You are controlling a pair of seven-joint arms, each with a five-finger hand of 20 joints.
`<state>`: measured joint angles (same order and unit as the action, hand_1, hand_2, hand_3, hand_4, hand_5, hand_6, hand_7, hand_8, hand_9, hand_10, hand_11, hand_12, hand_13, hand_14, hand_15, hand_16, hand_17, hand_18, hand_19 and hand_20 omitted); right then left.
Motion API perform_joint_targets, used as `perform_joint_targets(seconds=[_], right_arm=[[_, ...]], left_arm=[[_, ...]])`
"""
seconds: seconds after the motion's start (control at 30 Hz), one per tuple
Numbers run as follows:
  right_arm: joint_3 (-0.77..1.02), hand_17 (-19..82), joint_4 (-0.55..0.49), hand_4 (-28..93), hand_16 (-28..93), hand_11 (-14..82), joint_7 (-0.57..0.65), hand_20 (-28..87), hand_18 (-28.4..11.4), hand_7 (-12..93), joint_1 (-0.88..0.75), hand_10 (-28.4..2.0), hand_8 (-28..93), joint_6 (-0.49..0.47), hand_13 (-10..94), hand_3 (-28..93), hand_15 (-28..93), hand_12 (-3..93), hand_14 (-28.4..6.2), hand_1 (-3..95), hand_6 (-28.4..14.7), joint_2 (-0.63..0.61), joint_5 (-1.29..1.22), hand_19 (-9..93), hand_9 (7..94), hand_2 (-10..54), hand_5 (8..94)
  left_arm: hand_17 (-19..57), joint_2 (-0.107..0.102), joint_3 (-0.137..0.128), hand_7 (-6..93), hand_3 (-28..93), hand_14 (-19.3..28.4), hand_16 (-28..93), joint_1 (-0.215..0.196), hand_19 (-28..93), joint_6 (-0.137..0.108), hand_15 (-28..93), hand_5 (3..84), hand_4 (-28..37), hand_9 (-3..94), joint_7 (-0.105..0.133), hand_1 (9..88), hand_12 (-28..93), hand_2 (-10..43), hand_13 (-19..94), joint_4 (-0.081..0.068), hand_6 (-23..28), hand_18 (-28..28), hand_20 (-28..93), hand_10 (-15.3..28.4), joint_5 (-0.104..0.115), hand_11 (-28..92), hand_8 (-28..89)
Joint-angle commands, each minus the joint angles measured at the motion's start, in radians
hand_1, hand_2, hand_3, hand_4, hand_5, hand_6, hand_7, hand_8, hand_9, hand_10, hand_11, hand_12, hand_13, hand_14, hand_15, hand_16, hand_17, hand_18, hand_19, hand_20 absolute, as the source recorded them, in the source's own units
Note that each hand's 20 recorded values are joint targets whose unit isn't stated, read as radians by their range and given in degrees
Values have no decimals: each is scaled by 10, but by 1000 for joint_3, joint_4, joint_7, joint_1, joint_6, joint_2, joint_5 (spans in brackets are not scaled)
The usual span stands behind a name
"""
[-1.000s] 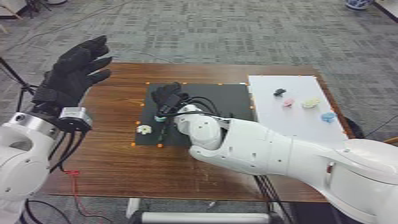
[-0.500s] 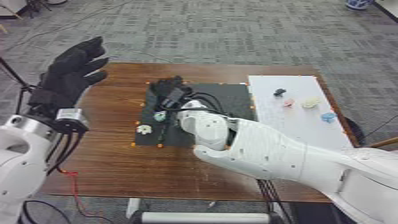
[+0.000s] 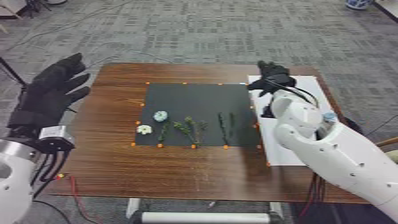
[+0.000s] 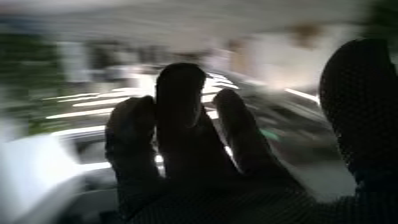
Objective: Arrange flowers
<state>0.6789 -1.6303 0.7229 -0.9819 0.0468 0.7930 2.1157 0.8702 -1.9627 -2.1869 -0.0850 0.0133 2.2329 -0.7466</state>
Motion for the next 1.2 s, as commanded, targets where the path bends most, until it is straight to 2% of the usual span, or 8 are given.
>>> perform_joint_targets(seconds=[0.03, 0.33, 0.53, 0.73, 0.83, 0.93, 1.03, 1.2], right_arm=[[97, 280, 49, -283, 236, 133, 117, 554, -221, 126, -148, -174, -70, 88, 490, 837, 828, 194, -129, 268, -97, -137, 39, 869, 339, -95, 305], [270, 291, -37, -283, 242, 135, 188, 549, -226, 133, -312, -186, -81, 3, 502, 834, 825, 181, -131, 274, -101, -184, 41, 880, 380, -95, 359], [305, 297, -10, -283, 257, 169, 228, 551, -234, 137, -341, -175, -80, -96, 510, 820, 819, 196, -133, 281, -97, -159, 24, 892, 417, -95, 400], [300, 295, 28, -283, 259, 181, 236, 554, -234, 152, -345, -173, -85, -147, 508, 834, 815, 201, -135, 298, -87, -151, 12, 894, 425, -95, 439], [272, 306, 39, -283, 261, 216, 226, 554, -231, 180, -345, -158, -96, -109, 518, 853, 812, 208, -126, 323, -67, -155, 38, 900, 462, -95, 471], [219, 320, 59, -281, 285, 314, 191, 547, -224, 264, -343, -135, -128, 18, 560, 860, 797, 228, -108, 377, -31, -171, 104, 906, 543, -95, 530], [182, 339, 71, -282, 315, 253, 128, 550, -214, 400, -345, -79, -15, 142, 621, 782, 781, 456, -84, 475, 6, -184, 151, 910, 701, -95, 619], [154, 374, 22, -283, 323, 231, 62, 552, -204, 423, -366, -43, -25, 313, 703, 735, 755, 507, -59, 531, 38, -215, 191, 916, 853, -95, 743]], left_arm=[[-130, 38, 72, 206, 675, 119, -54, 27, 372, -1, 412, 207, -283, 154, -1, 237, 183, -15, 52, -11, 17, 184, 111, 87, -3, 184, -101], [-131, 36, 39, 205, 675, 118, -54, 3, 372, -6, 409, 206, -283, 154, -9, 236, 183, -15, 51, -5, 16, 184, 111, 87, -2, 184, -101], [-130, 37, 40, 205, 675, 119, -54, 7, 372, -3, 410, 206, -283, 154, -8, 235, 183, -16, 51, -8, 16, 183, 111, 88, -3, 183, -101], [-131, 28, 20, 204, 675, 119, -54, 7, 371, -3, 410, 206, -283, 155, -6, 235, 184, -17, 51, -5, 16, 183, 111, 87, -4, 183, -101], [-130, 28, 8, 204, 675, 118, -54, -6, 371, -6, 409, 206, -283, 155, -4, 235, 184, -17, 51, 0, 16, 183, 111, 87, -4, 183, -100], [-130, 28, 2, 204, 678, 119, -54, -10, 371, -6, 409, 206, -283, 155, -3, 234, 184, -17, 52, 0, 16, 184, 111, 87, -2, 182, -100], [-131, 25, 2, 204, 676, 119, -54, -10, 372, -3, 409, 206, -283, 155, -2, 235, 183, -17, 52, -2, 16, 183, 112, 87, -2, 182, -100], [-130, 23, -3, 205, 675, 119, -53, -13, 372, -1, 409, 206, -283, 155, -4, 235, 184, -16, 52, -2, 16, 184, 111, 88, 0, 182, -100]])
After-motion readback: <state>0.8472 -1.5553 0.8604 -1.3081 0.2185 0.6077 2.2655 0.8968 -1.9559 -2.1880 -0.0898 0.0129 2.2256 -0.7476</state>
